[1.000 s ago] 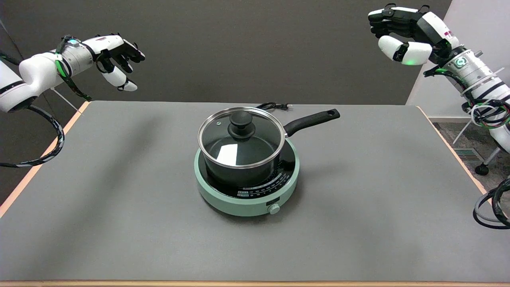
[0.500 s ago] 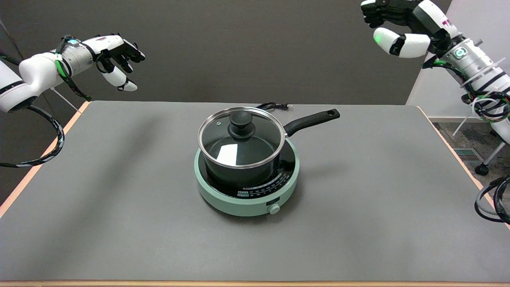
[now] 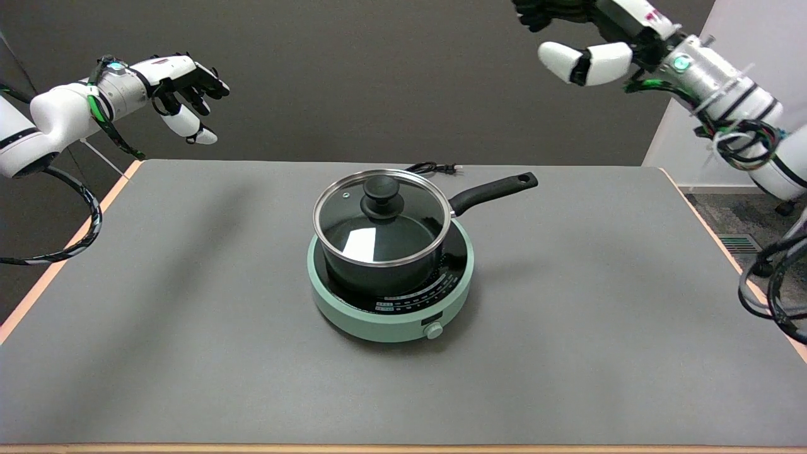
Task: Pick up the pot lid.
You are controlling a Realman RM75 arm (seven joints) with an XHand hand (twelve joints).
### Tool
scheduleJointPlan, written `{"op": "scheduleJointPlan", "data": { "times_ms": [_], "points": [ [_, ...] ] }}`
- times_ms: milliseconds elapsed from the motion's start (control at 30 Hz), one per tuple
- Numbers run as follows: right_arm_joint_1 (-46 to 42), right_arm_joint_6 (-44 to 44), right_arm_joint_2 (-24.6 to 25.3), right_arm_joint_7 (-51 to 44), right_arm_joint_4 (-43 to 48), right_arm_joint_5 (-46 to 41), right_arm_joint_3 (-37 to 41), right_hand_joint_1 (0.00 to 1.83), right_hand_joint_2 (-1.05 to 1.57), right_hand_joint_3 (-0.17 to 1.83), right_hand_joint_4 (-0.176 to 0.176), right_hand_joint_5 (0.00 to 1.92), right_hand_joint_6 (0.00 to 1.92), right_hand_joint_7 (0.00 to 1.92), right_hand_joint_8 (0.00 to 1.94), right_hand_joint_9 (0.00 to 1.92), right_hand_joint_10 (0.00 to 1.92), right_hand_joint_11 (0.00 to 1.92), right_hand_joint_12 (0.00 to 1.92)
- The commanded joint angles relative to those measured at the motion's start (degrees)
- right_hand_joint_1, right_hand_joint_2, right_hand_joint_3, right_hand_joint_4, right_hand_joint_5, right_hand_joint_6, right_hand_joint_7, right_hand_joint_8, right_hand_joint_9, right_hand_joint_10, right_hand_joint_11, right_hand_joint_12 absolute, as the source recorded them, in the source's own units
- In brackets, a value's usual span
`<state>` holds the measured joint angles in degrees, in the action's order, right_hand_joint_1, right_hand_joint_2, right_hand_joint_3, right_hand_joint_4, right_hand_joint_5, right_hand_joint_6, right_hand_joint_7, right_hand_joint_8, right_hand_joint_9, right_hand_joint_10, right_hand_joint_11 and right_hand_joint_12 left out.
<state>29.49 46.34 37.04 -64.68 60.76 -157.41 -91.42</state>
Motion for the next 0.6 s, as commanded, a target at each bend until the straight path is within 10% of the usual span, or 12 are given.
{"op": "scheduleJointPlan", "data": {
  "times_ms": [33,600],
  "points": [
    [14.4,-6.6,1.4,-0.5,8.0,3.0,-19.1,0.82,0.56,1.00,0.084,0.49,0.21,0.55,0.17,0.57,0.34,0.42,0.87],
    [20.2,-22.2,3.4,-0.5,24.8,19.9,-33.9,0.90,0.51,1.01,0.097,0.41,0.17,0.58,0.19,0.59,0.37,0.41,0.84]
  ]
}}
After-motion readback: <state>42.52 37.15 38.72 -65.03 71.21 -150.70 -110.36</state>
